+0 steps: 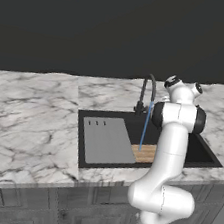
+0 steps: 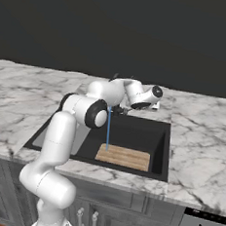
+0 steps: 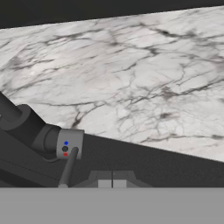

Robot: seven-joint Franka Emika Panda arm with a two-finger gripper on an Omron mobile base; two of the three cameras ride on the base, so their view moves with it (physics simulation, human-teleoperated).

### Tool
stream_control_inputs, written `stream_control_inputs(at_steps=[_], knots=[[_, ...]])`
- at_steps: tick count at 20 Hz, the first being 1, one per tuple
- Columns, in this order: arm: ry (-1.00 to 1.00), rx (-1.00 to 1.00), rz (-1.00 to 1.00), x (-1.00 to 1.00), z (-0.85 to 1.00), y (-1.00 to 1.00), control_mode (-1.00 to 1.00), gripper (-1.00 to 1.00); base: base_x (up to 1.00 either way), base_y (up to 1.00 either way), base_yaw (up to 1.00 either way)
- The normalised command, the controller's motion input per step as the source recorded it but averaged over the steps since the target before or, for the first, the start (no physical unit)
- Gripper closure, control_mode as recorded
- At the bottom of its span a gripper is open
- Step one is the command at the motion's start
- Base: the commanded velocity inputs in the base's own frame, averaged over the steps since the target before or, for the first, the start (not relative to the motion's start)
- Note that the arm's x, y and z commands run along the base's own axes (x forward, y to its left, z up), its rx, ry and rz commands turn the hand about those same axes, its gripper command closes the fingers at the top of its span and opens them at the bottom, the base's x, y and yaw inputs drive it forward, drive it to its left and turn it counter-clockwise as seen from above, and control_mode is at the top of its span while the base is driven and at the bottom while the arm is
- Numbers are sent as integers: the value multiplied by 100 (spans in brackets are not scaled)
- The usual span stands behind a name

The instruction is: Turn on the sink faucet with hot water and rinse the cutting board for ten seconds, then turn off the faucet. Push the cutting board to reach the water if necessary.

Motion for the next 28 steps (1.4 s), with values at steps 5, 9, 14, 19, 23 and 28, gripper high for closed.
stream_control_inputs(at_steps=[5,9,14,19,23,28], knots=[[0,0,0,0,0,0,-100,100,0,0,0],[0,0,0,0,0,0,-100,100,0,0,0],[0,0,0,0,0,0,-100,100,0,0,0],[0,0,0,0,0,0,-100,100,0,0,0],[0,0,0,0,0,0,-100,100,0,0,0],[0,0,0,0,0,0,-100,100,0,0,0]])
